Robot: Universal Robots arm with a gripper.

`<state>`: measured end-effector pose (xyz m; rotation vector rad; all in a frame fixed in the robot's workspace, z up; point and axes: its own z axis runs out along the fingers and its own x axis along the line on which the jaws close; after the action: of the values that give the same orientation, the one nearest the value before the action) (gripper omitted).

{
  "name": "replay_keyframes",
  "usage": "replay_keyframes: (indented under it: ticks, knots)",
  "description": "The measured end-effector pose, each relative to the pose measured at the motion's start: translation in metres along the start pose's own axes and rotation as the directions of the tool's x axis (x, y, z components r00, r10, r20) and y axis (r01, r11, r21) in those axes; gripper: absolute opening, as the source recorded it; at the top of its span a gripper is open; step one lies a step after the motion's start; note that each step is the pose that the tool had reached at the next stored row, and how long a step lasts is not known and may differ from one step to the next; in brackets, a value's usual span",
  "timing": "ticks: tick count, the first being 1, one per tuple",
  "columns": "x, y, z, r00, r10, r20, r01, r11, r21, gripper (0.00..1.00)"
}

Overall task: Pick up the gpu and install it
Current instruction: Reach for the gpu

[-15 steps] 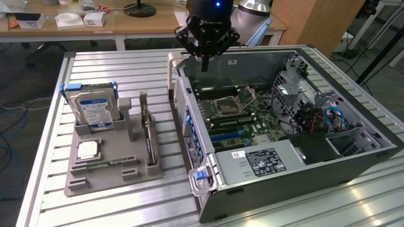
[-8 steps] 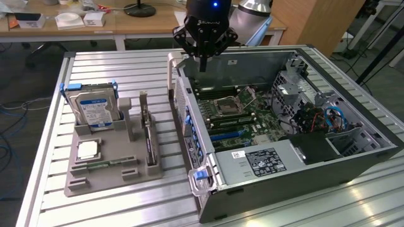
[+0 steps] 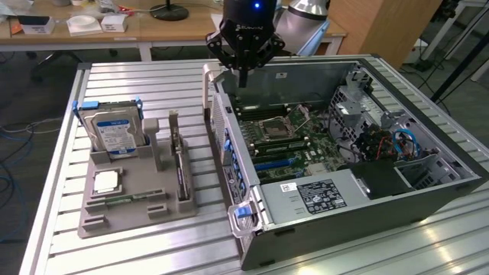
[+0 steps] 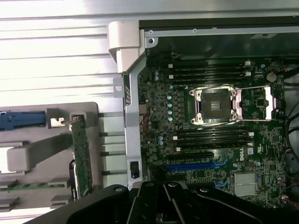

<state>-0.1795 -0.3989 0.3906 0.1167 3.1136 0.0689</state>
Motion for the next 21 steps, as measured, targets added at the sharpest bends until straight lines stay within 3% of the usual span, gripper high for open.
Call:
replay_keyframes:
  ticks: [21]
  knots:
    - [0.016, -0.0012, 0.0003, 1.0000, 0.000, -0.0001, 0.000, 1.0000, 0.0000, 0.11]
